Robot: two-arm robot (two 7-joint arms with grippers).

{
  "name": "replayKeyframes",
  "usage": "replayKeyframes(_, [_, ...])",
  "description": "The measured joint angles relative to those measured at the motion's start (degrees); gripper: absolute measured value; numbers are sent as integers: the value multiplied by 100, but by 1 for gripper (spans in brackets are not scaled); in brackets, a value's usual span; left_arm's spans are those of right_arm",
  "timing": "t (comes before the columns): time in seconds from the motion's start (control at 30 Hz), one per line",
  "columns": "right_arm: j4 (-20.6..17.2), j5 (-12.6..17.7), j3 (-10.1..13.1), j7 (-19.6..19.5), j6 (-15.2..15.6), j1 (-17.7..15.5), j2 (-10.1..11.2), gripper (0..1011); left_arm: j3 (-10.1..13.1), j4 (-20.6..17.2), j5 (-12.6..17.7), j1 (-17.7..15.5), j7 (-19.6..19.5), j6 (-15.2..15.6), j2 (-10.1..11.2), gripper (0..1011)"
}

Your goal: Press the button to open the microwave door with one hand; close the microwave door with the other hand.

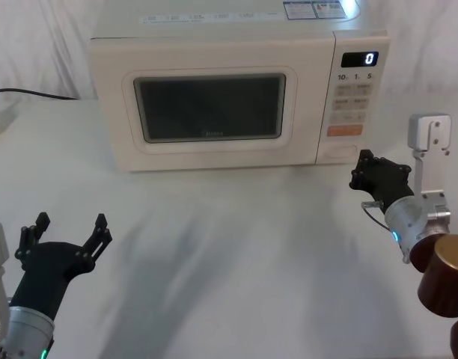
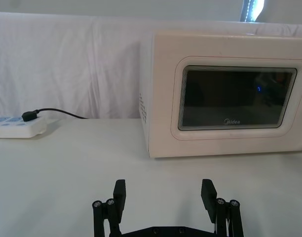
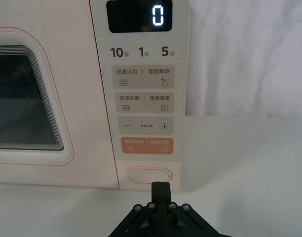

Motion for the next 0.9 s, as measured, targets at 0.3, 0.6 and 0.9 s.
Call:
replayKeyframes(0.3, [323, -62, -14, -28, -50, 224, -63, 0, 0, 0, 0, 0, 0, 0, 0, 1001])
replayKeyframes(0.6, [760, -188, -50, -80, -185, 480, -102, 0, 0, 0, 0, 0, 0, 0, 0, 1001])
replayKeyframes(0.9, [1243, -244, -54, -88, -401, 716, -155, 0, 0, 0, 0, 0, 0, 0, 0, 1001])
